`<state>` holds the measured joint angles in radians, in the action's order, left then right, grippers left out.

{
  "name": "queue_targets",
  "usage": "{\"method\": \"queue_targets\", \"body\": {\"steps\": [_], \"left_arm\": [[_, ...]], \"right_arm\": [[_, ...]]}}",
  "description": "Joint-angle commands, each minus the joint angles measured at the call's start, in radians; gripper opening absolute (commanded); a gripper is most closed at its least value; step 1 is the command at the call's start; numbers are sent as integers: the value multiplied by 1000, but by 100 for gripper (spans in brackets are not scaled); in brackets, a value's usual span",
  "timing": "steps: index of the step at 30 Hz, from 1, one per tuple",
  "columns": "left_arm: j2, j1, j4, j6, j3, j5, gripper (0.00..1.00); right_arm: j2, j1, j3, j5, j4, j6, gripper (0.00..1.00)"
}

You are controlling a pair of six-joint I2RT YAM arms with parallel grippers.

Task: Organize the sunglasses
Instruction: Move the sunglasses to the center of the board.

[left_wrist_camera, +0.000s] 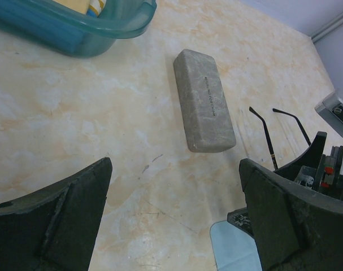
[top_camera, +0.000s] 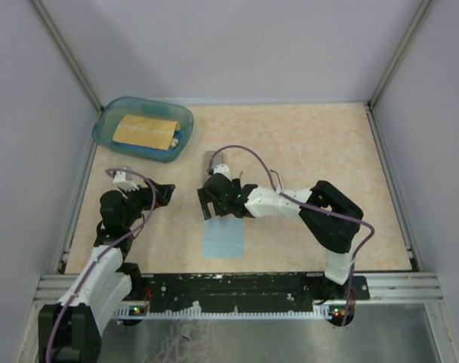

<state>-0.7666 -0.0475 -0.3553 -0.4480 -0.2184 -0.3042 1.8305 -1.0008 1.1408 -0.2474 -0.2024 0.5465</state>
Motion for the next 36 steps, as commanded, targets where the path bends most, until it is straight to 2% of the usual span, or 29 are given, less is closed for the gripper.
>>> {"method": "queue_targets", "body": {"steps": [1,12,36], "left_arm": [[12,4,6,12,-26,0,100],[35,3,16,3,-29,-11,100],[41,-1,-10,-29,-33,-113,100]], "right_arm": [[10,-9,36,-66,-32,35,99],[-38,40,-37,-87,-34,52,99],[-170,245,-196,-90,17,-20,99]]}}
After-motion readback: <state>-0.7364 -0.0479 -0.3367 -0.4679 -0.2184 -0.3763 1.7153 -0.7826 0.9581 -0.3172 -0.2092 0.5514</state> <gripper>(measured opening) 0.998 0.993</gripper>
